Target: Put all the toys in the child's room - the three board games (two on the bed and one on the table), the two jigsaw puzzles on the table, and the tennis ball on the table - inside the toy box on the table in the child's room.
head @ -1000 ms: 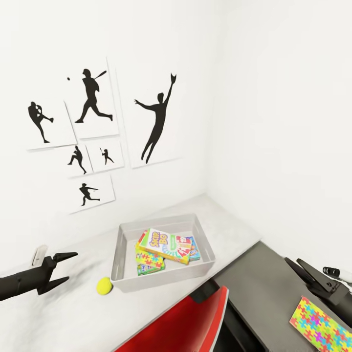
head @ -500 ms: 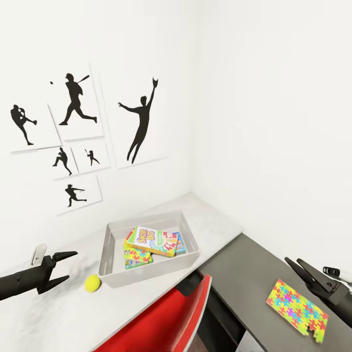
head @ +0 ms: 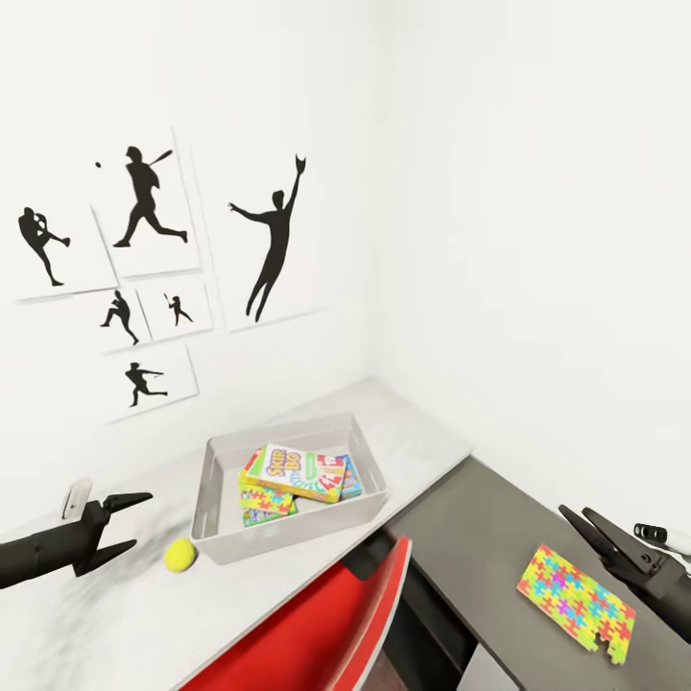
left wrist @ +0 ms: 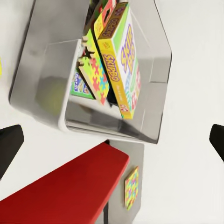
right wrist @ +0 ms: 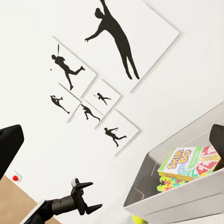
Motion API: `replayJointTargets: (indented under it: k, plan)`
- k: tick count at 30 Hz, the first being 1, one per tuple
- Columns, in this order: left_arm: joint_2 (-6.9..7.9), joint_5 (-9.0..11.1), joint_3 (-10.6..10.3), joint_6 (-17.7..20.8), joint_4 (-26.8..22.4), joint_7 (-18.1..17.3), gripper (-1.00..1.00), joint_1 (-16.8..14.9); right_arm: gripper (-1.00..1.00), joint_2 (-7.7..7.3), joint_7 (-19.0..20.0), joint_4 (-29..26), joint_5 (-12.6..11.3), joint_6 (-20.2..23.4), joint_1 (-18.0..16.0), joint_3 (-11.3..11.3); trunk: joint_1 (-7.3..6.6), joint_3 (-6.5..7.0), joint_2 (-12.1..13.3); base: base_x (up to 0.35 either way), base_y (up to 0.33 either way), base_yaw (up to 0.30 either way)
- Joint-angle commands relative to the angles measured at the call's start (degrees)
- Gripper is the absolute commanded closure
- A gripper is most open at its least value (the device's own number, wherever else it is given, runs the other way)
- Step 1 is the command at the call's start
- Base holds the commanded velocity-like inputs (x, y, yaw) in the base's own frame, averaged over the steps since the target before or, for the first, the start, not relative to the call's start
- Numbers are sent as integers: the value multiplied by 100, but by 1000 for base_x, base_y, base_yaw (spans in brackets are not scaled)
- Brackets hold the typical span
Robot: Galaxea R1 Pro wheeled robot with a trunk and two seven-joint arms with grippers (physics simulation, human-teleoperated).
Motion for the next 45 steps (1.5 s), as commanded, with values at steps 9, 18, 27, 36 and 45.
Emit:
replayJointTargets:
  k: [9, 18, 27, 36, 45]
  plan:
    - [3, -12, -39, 19, -845, -493, -100, 268, -100, -15, 2, 8, -28, 54, -6, -247, 4, 21, -13, 0, 0, -93]
    - [33, -321, -310, 19, -1440, -640, -100, -33, -100, -18, 9, 89, -23, 61, -6, -360, 4, 23, -13, 0, 0, -6]
    - [-185, -392, -1774, 19, -1466, -745, -100, -396, -100, -19, 9, 104, -6, 59, -6, -369, 4, 23, -13, 0, 0, 0]
    - [-613, -1001, -2031, -81, -1196, -973, -100, -440, -100, -25, 2, 107, 13, 52, -6, -370, 4, 23, -13, 0, 0, 0]
    - [-764, -1148, -2125, -64, -1353, -1843, -100, -450, -100, -15, 12, 111, 23, 46, -6, -370, 4, 23, -13, 0, 0, 0]
